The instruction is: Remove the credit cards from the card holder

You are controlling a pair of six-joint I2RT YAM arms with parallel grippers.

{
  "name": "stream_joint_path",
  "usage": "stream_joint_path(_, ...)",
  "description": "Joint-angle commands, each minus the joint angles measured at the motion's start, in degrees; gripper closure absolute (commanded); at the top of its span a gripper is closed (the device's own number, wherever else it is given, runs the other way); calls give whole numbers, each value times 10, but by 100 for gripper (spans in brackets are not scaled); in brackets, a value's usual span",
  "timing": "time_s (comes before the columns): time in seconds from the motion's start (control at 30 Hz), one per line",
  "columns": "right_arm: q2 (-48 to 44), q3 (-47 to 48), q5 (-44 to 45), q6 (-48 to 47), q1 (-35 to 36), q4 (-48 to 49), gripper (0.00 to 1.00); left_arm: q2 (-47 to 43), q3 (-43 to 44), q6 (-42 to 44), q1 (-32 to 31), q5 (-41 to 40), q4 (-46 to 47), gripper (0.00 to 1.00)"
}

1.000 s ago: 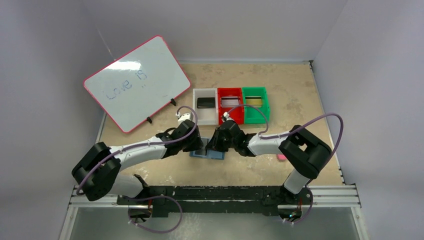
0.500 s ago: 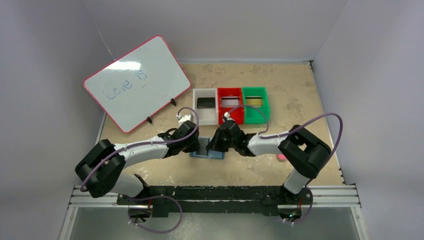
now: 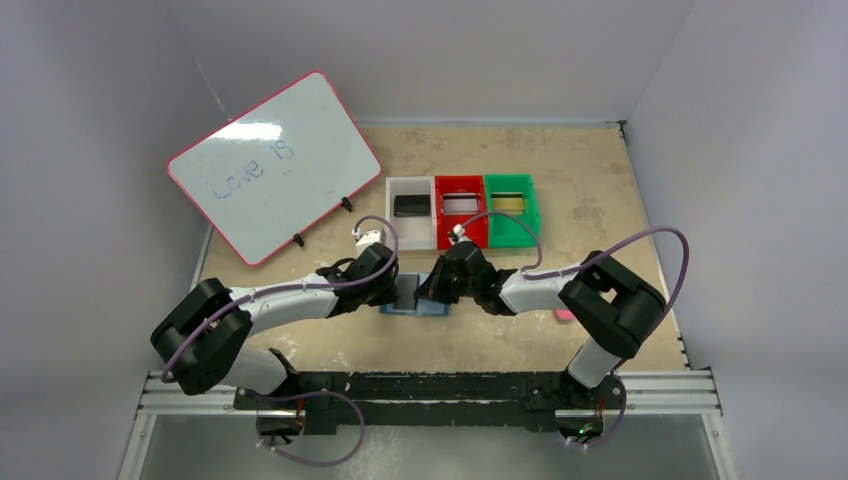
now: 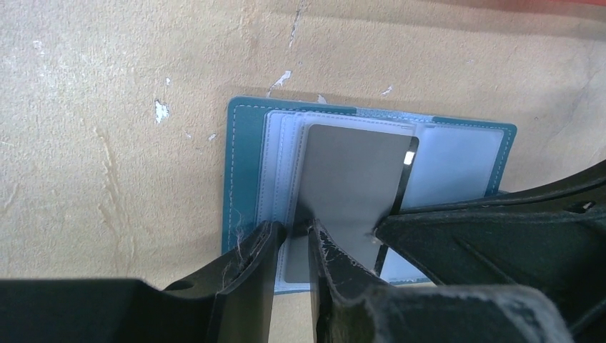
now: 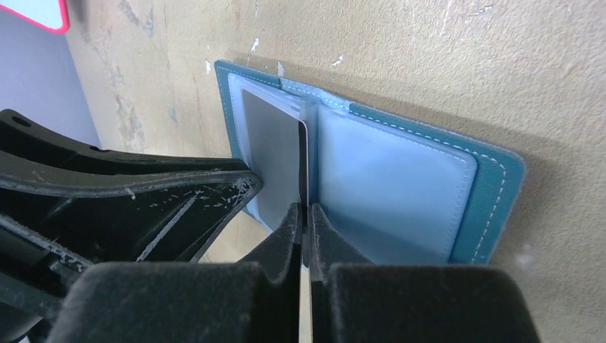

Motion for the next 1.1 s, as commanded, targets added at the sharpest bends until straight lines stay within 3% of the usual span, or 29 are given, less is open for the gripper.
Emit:
stream_joint_path(0.0, -30, -24, -17, -9, -10, 40, 100, 25, -13, 13, 1, -55, -43, 77)
stream_joint_path(0.57, -26, -48, -94, -57, -50, 81, 100, 49, -16, 14, -2, -87, -61, 80)
stream_joint_path(0.77, -36, -84, -114, -46, -63, 142, 100, 58, -22, 7, -8, -106, -55, 82)
stream_joint_path(1.07, -8, -65, -130, -68, -70, 118, 100, 40, -6, -2, -25, -128, -74, 83)
